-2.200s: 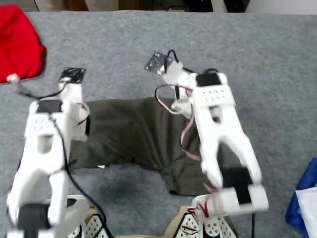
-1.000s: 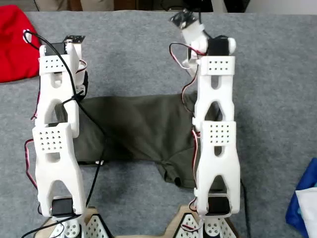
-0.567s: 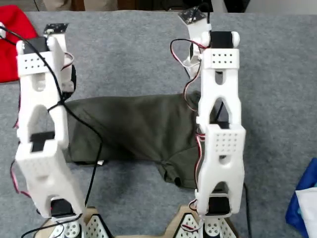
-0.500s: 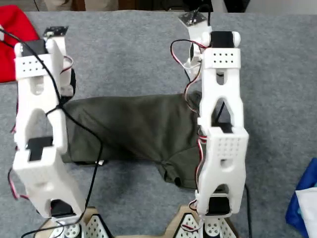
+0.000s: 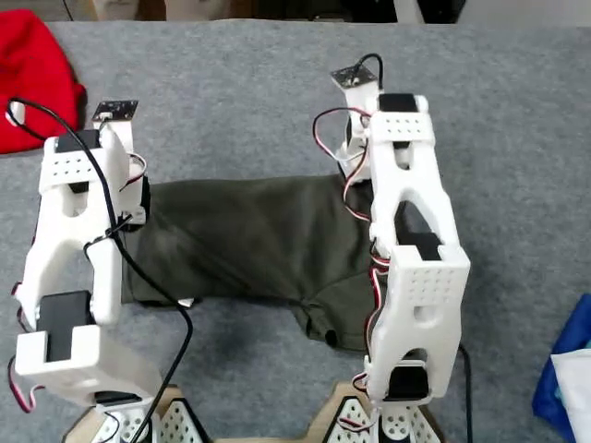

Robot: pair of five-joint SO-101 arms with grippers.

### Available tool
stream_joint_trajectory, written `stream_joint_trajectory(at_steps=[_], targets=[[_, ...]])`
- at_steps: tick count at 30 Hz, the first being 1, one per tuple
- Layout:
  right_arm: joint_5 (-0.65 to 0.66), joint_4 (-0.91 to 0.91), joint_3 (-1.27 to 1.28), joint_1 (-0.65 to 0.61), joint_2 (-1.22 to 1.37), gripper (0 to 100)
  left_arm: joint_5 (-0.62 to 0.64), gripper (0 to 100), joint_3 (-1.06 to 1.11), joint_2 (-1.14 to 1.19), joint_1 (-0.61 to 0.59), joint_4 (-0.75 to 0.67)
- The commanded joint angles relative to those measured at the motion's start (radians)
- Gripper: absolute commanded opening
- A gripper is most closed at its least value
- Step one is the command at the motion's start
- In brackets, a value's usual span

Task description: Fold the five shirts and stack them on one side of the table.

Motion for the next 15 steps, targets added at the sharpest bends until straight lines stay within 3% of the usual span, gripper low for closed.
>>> stream_joint_trajectory(at_steps=[1, 10, 15], targets=[[-0.008, -0.141, 0.039, 0.001, -0.024, 0.5, 0.003, 2, 0.0, -0.053, 0.015, -0.037], [-0.026, -0.215, -0.196, -0.002, 0.171, 0.5, 0.084, 2, -0.002, 0.018, 0.051, -0.118], [-0.239, -0.212, -0.288, 0.033, 0.206, 0.5, 0.089, 2, -0.006, 0.074, 0.081, -0.118]])
